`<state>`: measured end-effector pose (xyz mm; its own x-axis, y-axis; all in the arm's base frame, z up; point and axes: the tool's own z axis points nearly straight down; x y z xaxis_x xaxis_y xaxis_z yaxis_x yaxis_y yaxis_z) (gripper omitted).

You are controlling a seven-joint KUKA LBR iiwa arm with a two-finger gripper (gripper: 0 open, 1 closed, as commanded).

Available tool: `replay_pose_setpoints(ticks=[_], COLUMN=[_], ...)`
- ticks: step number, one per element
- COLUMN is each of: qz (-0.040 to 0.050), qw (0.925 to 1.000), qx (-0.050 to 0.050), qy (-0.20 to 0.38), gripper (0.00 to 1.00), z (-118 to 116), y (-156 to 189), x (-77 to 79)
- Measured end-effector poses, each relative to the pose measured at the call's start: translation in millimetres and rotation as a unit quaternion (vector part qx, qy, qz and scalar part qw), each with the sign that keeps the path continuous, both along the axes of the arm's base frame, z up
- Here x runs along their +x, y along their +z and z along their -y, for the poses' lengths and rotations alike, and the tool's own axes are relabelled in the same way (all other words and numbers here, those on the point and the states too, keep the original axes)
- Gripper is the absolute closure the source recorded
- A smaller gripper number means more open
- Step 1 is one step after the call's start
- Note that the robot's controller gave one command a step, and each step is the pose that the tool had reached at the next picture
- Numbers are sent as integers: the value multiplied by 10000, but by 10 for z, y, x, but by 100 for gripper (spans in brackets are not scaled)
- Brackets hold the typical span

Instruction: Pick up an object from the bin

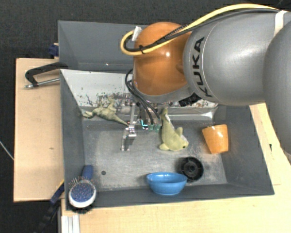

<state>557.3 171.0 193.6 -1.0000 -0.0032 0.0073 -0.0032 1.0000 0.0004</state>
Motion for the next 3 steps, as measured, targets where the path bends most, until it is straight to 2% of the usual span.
replay_pose_setpoints(ticks=[1, 2, 3], qz=[0, 67, 57], qw=[10000, 9962, 9775], qx=[-18, 29, -4], qy=[87, 872, 2111], gripper=[0, 0, 0], z=[708, 1376, 2047], y=[-973, -1203, -917], x=[87, 289, 116])
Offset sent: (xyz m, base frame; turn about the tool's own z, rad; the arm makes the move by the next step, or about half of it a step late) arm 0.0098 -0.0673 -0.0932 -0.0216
